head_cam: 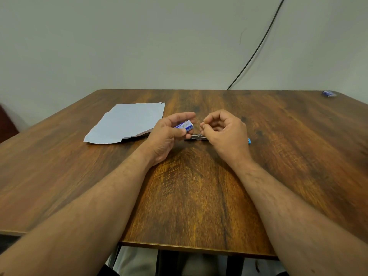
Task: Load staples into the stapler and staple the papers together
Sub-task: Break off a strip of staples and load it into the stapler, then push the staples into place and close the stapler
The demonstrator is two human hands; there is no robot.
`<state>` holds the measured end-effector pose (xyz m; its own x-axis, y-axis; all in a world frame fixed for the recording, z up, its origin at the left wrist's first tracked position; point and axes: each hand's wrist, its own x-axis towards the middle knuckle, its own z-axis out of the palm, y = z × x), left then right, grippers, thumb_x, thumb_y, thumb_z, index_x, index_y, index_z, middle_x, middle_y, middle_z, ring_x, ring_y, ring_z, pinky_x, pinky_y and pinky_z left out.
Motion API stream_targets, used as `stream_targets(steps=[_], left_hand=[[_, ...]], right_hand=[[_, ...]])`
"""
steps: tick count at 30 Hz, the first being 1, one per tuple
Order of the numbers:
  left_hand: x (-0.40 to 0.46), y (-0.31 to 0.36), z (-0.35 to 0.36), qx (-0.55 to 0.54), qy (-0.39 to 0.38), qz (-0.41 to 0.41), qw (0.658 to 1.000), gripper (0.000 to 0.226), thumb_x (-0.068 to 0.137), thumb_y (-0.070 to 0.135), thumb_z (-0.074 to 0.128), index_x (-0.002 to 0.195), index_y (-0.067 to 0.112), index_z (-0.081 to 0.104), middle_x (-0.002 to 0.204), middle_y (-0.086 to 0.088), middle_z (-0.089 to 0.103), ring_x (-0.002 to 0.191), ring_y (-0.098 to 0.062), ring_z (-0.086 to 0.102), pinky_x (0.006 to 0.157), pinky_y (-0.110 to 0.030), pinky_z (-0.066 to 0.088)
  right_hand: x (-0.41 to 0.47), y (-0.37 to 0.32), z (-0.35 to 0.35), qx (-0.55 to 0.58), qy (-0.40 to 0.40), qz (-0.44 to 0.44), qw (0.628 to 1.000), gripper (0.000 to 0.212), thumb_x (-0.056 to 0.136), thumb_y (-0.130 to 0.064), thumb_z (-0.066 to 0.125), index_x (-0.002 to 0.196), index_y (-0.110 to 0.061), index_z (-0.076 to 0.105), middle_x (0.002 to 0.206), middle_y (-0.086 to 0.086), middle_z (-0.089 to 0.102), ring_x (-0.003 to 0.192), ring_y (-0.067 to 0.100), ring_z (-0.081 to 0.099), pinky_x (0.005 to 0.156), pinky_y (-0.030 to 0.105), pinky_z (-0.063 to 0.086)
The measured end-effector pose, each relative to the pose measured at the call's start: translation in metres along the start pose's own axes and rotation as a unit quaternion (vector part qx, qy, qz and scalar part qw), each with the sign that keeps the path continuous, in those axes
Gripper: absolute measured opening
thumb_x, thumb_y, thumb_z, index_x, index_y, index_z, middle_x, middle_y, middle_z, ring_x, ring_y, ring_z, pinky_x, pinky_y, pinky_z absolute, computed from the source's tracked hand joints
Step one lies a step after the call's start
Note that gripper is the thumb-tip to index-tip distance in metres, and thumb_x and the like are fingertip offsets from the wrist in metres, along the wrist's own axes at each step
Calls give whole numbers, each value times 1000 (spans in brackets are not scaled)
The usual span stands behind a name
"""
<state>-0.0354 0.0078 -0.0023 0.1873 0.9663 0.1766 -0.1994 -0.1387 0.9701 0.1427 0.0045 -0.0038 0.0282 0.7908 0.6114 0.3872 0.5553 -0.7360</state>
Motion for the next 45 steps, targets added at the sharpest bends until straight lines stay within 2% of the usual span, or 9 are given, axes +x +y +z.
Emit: stream_targets(steps=[6, 12, 18, 21, 24, 27, 30, 38, 45], left_hand=[[1, -3, -1, 34, -14, 11, 999, 53, 90, -19, 49, 123, 17, 66, 128, -11, 63, 74, -8, 65, 57, -20, 51], [0, -2, 7, 97, 35, 33, 994, 34, 87, -3, 71, 119, 6, 66, 91, -5, 67, 57, -1, 58, 47, -13, 43], [2, -6, 11, 185, 122, 53, 974, 23, 86, 10, 76, 106, 16, 67, 101, 0, 63, 82, -8, 57, 65, -17, 47], [4, -8, 14, 225, 118, 43, 966, 26, 85, 15, 78, 107, 20, 65, 113, 0, 59, 100, -14, 59, 79, -19, 49], [5, -8, 16, 273, 110, 54, 954, 36, 86, -1, 65, 102, 31, 60, 123, -4, 52, 110, -18, 55, 87, -22, 49], [12, -8, 17, 315, 104, 74, 940, 39, 89, -3, 63, 111, 30, 60, 126, -1, 51, 114, -14, 53, 90, -18, 47], [31, -8, 20, 318, 106, 97, 937, 43, 86, 8, 74, 123, 26, 60, 118, 3, 63, 111, -12, 62, 96, -27, 54], [85, -6, 29, 404, 107, 1, 908, 24, 79, 13, 82, 100, 20, 72, 105, -2, 72, 97, -16, 67, 87, -33, 58], [102, -12, 30, 471, 63, -37, 879, 32, 81, 15, 82, 110, 21, 70, 111, 0, 70, 104, -17, 65, 89, -32, 54]], right_hand=[[2, 3, 1, 14, 5, 15, 1000, 12, 85, -10, 77, 91, -20, 72, 85, -6, 74, 77, 7, 73, 72, 21, 60], [4, 5, 2, 19, 33, 14, 999, 15, 81, -12, 81, 84, -23, 73, 78, -12, 72, 72, 2, 71, 73, 20, 60], [7, 9, -5, 70, 64, 57, 994, 14, 85, -9, 77, 92, -22, 77, 81, -1, 77, 71, 14, 76, 75, 38, 64], [7, 12, -6, 66, 73, 80, 992, 16, 88, -8, 72, 99, -19, 78, 83, 0, 77, 68, 11, 76, 73, 34, 64], [7, 14, -6, 55, 72, 87, 992, 18, 89, -11, 71, 104, -18, 79, 87, 1, 78, 66, 10, 75, 68, 26, 63], [9, 18, -7, 27, 64, 82, 994, 20, 90, -12, 72, 107, -18, 78, 94, 0, 77, 74, 12, 74, 63, 17, 58], [10, 20, -6, 24, 75, 72, 994, 23, 88, -10, 72, 108, -22, 77, 90, -5, 75, 75, 17, 73, 66, 24, 61], [12, 20, -7, 58, 93, 98, 989, 11, 89, -16, 76, 100, -15, 77, 76, 1, 75, 55, 5, 67, 49, 16, 51], [13, 21, -7, 70, 93, 121, 986, 11, 90, -14, 75, 101, -15, 77, 72, 0, 74, 50, 2, 63, 46, 14, 48]])
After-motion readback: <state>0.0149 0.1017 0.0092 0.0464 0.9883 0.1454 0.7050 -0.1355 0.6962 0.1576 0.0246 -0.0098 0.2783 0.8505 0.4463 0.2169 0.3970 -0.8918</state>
